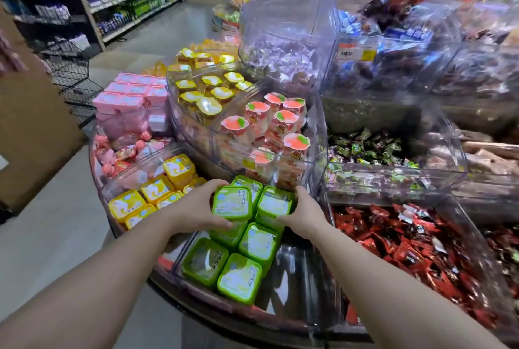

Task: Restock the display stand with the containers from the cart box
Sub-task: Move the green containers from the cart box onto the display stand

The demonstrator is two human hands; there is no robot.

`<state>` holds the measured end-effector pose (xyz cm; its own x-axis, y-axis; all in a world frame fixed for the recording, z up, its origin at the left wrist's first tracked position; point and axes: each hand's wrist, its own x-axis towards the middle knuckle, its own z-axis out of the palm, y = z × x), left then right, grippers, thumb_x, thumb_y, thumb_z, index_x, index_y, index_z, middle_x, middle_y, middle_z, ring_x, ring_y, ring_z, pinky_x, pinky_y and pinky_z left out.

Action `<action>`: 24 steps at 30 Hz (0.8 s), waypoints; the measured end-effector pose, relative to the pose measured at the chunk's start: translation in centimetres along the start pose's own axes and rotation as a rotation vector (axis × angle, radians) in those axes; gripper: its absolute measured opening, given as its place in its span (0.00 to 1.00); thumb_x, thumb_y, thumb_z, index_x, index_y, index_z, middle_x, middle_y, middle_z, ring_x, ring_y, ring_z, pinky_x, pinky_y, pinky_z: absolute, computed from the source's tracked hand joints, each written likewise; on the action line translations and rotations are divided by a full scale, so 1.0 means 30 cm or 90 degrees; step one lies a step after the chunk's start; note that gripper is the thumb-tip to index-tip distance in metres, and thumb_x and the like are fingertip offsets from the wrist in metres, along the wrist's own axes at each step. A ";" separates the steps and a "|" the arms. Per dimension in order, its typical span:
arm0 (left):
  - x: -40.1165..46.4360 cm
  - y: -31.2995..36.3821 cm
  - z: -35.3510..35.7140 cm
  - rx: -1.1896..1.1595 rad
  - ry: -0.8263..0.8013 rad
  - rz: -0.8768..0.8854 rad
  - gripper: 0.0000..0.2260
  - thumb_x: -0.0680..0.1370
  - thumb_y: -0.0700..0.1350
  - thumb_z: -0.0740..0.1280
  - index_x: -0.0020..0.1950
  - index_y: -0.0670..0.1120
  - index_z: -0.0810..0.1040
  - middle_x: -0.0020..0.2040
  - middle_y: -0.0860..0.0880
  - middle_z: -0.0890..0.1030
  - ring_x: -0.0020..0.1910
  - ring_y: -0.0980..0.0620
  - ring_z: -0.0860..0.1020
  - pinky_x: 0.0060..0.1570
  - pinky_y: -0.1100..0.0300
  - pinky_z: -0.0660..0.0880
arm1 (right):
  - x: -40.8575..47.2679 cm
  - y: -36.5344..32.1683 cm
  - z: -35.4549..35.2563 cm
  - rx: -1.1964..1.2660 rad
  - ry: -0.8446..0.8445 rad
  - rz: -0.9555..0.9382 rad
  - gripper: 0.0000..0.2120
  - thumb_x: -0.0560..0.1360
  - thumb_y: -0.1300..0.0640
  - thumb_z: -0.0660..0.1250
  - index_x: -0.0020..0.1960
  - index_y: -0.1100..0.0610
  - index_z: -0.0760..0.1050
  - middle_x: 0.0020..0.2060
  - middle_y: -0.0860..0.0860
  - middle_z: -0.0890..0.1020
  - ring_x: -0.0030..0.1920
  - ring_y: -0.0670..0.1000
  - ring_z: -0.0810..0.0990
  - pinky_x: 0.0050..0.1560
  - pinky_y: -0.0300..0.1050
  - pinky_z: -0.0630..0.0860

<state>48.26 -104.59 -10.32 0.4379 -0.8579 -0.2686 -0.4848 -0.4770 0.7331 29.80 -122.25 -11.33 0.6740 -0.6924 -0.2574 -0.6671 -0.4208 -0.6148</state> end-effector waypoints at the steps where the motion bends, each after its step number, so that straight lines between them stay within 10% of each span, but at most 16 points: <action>1: 0.013 0.005 0.003 0.003 -0.007 0.007 0.38 0.63 0.49 0.80 0.66 0.59 0.63 0.57 0.59 0.75 0.54 0.62 0.75 0.52 0.65 0.74 | -0.013 -0.011 -0.008 0.005 0.041 -0.023 0.43 0.70 0.51 0.75 0.77 0.55 0.55 0.72 0.54 0.67 0.71 0.54 0.67 0.66 0.45 0.67; 10: 0.075 0.083 0.056 0.062 -0.089 0.087 0.44 0.58 0.57 0.79 0.70 0.56 0.63 0.61 0.56 0.74 0.58 0.58 0.75 0.59 0.60 0.74 | -0.131 -0.094 -0.006 0.032 -0.027 -0.132 0.44 0.64 0.47 0.79 0.74 0.50 0.62 0.61 0.47 0.75 0.52 0.45 0.77 0.45 0.23 0.69; 15: 0.056 0.059 0.077 0.196 -0.102 0.167 0.50 0.59 0.57 0.80 0.75 0.52 0.59 0.71 0.52 0.68 0.70 0.52 0.66 0.67 0.54 0.67 | -0.188 -0.040 0.047 0.001 -0.023 -0.045 0.43 0.63 0.47 0.79 0.72 0.50 0.64 0.61 0.48 0.77 0.53 0.48 0.80 0.52 0.39 0.74; 20: 0.050 0.020 0.045 0.351 -0.056 0.196 0.47 0.62 0.61 0.77 0.75 0.53 0.60 0.72 0.49 0.66 0.70 0.46 0.63 0.70 0.53 0.61 | -0.209 -0.010 0.153 0.009 0.018 0.056 0.42 0.66 0.49 0.78 0.74 0.53 0.60 0.52 0.49 0.79 0.45 0.48 0.78 0.39 0.33 0.68; 24: 0.045 0.005 0.040 0.351 -0.063 0.197 0.45 0.63 0.61 0.76 0.75 0.54 0.61 0.71 0.50 0.66 0.70 0.46 0.62 0.69 0.53 0.62 | -0.197 -0.018 0.186 -0.001 0.035 0.075 0.45 0.65 0.48 0.78 0.75 0.53 0.59 0.62 0.52 0.78 0.57 0.53 0.78 0.51 0.38 0.70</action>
<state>47.88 -106.07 -11.31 0.1562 -0.9727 -0.1715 -0.9076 -0.2098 0.3636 27.95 -114.65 -13.63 0.5728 -0.7678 -0.2870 -0.7411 -0.3355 -0.5816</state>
